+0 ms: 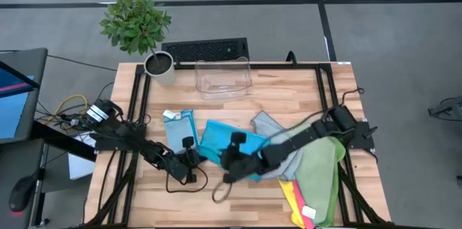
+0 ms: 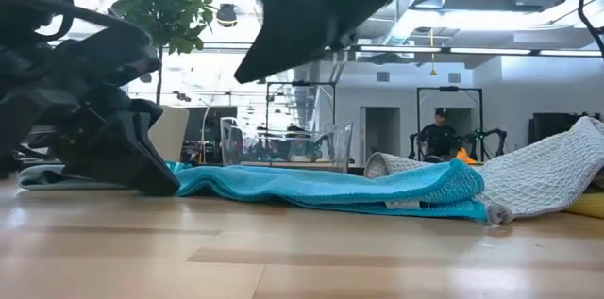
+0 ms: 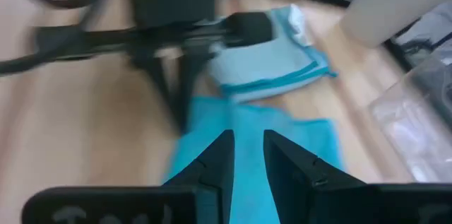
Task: Fold microfiber towels
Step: Fold the blue microfiber cloth
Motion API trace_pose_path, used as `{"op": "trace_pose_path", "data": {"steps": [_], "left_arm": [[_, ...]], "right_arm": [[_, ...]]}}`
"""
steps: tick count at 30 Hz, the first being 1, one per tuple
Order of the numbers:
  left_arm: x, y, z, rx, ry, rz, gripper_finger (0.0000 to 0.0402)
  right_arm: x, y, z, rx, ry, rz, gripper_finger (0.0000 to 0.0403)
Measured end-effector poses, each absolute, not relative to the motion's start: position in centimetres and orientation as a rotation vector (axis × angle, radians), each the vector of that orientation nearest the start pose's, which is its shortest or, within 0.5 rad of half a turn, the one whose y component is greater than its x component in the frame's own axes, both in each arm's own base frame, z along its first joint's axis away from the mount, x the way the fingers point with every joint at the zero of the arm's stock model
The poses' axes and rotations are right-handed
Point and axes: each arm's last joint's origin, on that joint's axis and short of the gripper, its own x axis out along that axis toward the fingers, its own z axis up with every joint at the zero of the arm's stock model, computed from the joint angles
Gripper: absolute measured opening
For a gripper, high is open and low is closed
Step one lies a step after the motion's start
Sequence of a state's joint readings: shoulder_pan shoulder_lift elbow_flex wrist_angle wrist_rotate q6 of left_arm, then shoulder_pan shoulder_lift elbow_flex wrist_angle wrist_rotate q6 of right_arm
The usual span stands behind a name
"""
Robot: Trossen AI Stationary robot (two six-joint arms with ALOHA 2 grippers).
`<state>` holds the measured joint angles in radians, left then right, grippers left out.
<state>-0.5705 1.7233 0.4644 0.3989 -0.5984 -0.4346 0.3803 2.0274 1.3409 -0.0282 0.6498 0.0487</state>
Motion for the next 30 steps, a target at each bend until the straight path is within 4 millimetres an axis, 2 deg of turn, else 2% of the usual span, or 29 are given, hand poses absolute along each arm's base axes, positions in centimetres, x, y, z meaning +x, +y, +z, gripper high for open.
{"op": "trace_pose_path", "data": {"steps": [3,8,12,14,21,26,30], "left_arm": [[21.9,-12.4,7.9,0.044,0.697,0.182,0.0],[21.6,-12.5,7.8,0.028,0.714,0.195,0.0],[21.5,-12.4,7.7,0.026,0.72,0.196,0.0],[21.5,-12.4,7.7,0.026,0.724,0.198,0.0],[21.4,-12.2,7.6,0.03,0.723,0.214,0.0],[21.3,-12.3,7.6,0.001,0.72,0.223,0.0],[21.0,-12.6,8.6,-0.026,0.713,0.188,0.0]], "right_arm": [[42.1,11.5,15.8,-0.243,0.588,-0.218,0.0102],[43.6,7.2,11.2,-0.221,0.632,-0.255,0.0102],[44.6,4.6,9.9,-0.17,0.597,-0.283,0.0102],[44.4,3.5,9.3,-0.16,0.632,-0.309,0.0102],[44.2,1.2,9.0,-0.128,0.678,-0.417,0.0098],[44.2,0.3,9.1,-0.115,0.673,-0.447,0.0086],[44.1,0.7,10.7,-0.136,0.648,-0.433,0.0073]]}}
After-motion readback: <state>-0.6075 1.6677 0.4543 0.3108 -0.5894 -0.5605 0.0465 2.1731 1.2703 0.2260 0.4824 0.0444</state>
